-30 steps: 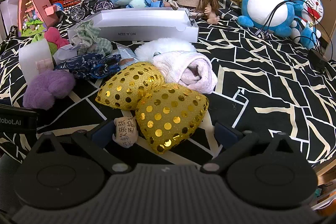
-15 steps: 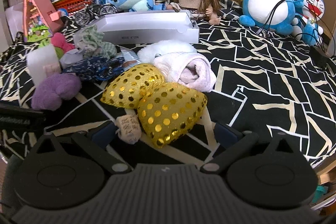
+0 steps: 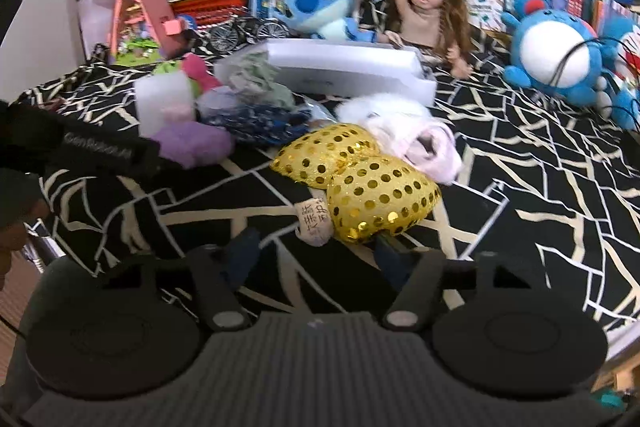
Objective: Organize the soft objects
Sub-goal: 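Lower the left gripper onto the purple fuzzy plush and close it, then lift the purple plush with the left gripper and carry it into the white box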
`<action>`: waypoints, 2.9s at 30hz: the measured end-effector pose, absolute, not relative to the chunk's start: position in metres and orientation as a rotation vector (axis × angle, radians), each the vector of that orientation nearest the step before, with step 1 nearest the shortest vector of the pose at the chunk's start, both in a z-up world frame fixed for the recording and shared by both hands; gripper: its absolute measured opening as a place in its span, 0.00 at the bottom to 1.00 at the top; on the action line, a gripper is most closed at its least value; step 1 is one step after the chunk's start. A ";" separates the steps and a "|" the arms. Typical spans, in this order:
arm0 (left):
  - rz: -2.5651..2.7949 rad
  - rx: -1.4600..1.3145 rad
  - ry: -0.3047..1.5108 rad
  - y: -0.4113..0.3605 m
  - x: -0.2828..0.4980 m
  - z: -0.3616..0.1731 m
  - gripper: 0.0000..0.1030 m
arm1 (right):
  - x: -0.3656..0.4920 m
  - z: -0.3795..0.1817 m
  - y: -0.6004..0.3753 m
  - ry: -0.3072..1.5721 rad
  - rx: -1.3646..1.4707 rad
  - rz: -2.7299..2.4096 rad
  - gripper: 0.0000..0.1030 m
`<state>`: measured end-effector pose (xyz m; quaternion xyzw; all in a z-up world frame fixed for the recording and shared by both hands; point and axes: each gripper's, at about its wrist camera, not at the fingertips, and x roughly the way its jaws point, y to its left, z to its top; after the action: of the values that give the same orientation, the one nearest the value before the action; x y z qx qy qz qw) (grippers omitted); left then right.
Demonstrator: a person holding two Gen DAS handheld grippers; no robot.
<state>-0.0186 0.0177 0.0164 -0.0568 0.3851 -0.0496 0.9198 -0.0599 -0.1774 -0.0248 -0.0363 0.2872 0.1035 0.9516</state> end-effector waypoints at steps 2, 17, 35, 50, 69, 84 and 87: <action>-0.123 -0.133 0.783 0.018 -0.021 0.020 0.79 | -0.059 -0.024 -0.176 0.586 -0.074 0.216 0.51; -0.145 -0.106 0.722 0.005 -0.016 0.023 0.76 | -0.061 -0.022 -0.165 0.554 -0.102 0.283 0.38; -0.146 -0.068 0.724 0.000 -0.008 0.012 0.79 | -0.043 -0.026 -0.162 0.556 -0.134 0.241 0.42; -0.148 -0.108 0.688 -0.001 -0.001 0.006 0.77 | -0.040 -0.028 -0.161 0.556 -0.123 0.212 0.29; -0.293 -0.149 0.651 0.003 -0.014 0.046 0.60 | -0.037 -0.009 -0.168 0.520 -0.035 0.242 0.23; -0.330 -0.308 0.638 0.044 0.039 0.076 0.60 | -0.002 0.008 -0.197 0.523 0.108 0.190 0.23; -0.329 -0.321 0.631 0.049 0.052 0.082 0.60 | 0.006 0.012 -0.203 0.516 0.113 0.175 0.23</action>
<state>0.0517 0.0491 0.0819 -0.1565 0.3077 -0.1604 0.9247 0.0056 -0.2025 0.0122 0.0558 0.2548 0.0864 0.9615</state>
